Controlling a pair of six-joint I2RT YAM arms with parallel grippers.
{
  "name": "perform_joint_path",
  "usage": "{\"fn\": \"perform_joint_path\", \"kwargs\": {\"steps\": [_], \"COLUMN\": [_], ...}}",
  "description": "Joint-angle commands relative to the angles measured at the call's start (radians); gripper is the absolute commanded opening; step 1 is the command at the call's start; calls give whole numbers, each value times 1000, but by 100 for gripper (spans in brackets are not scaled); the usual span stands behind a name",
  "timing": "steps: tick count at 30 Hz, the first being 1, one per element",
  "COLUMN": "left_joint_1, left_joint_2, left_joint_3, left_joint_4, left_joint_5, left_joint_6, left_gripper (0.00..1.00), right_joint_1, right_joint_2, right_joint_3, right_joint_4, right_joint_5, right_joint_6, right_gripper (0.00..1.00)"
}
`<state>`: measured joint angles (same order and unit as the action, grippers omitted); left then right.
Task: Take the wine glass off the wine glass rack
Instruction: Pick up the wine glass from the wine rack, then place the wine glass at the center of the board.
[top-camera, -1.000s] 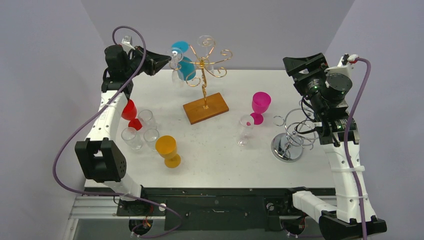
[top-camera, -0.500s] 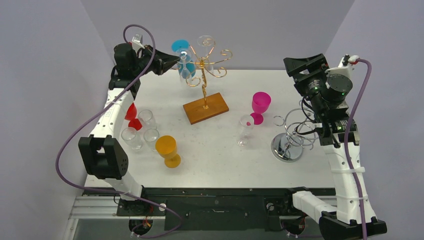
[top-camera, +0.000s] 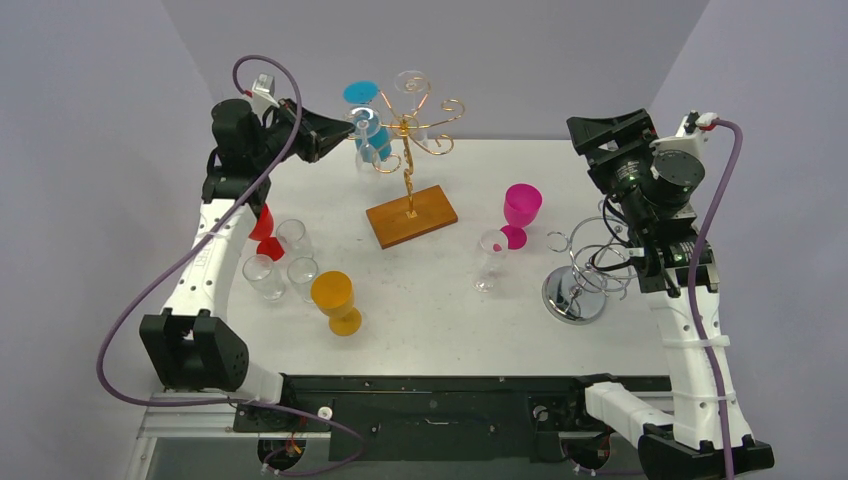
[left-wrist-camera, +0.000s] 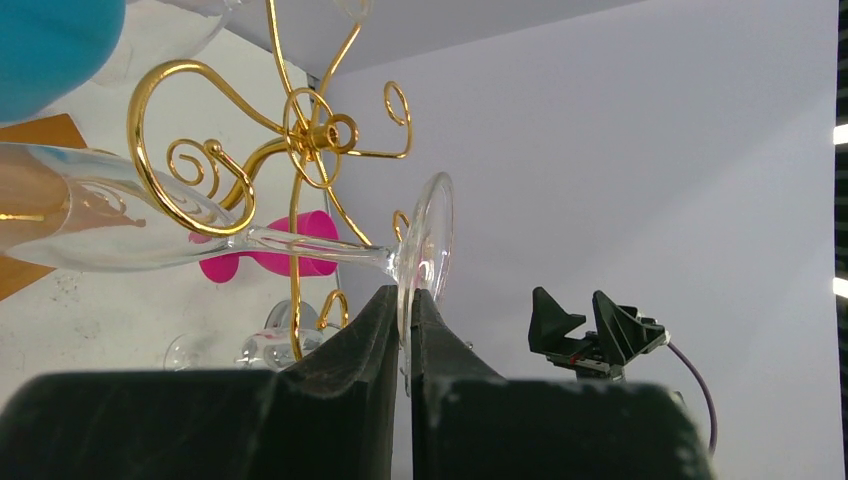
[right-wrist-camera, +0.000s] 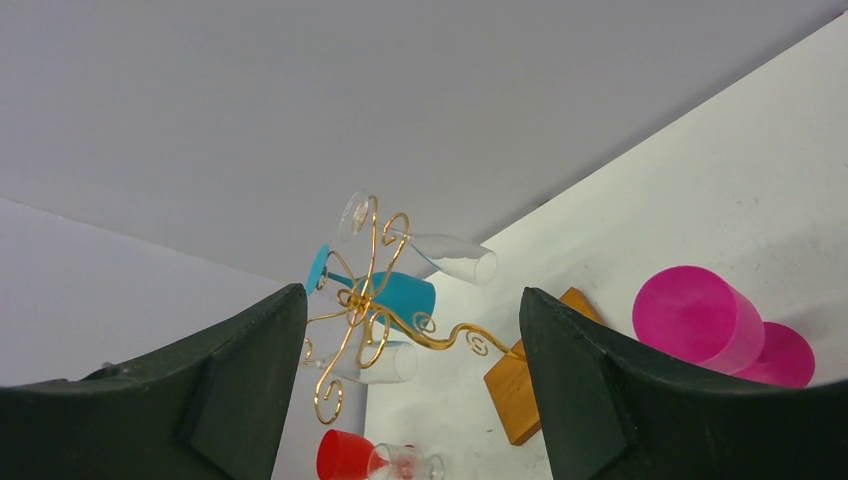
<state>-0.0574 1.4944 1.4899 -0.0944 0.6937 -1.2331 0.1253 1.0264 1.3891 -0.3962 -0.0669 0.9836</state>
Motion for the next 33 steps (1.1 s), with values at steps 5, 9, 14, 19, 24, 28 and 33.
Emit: {"fn": "perform_joint_path", "kwargs": {"steps": [5, 9, 14, 19, 24, 28, 33], "left_joint_1": [6, 11, 19, 23, 9, -41, -110], "left_joint_2": [-133, -201, -299, -406, -508, -589, -634], "left_joint_3": [-76, -107, -144, -183, -229, -300, -338], "left_joint_4": [9, -40, -98, -129, -146, -112, -50], "left_joint_5": [17, 0, -29, -42, -44, -56, -67], "left_joint_6": [16, 25, 27, -15, -78, -136, -245], "left_gripper": [0, 0, 0, 0, 0, 0, 0], "right_joint_1": [16, 59, 134, 232, 354, 468, 554], "right_joint_2": [7, 27, 51, 50, 35, 13, -39], "right_joint_3": [1, 14, 26, -17, -105, -196, -356], "right_joint_4": [61, 57, 59, 119, 192, 283, 420], "right_joint_5": [-34, -47, -50, -71, -70, -65, -68], "right_joint_6": [0, -16, -35, -40, -62, -78, -80], "right_gripper": [73, 74, 74, 75, 78, 80, 84]}}
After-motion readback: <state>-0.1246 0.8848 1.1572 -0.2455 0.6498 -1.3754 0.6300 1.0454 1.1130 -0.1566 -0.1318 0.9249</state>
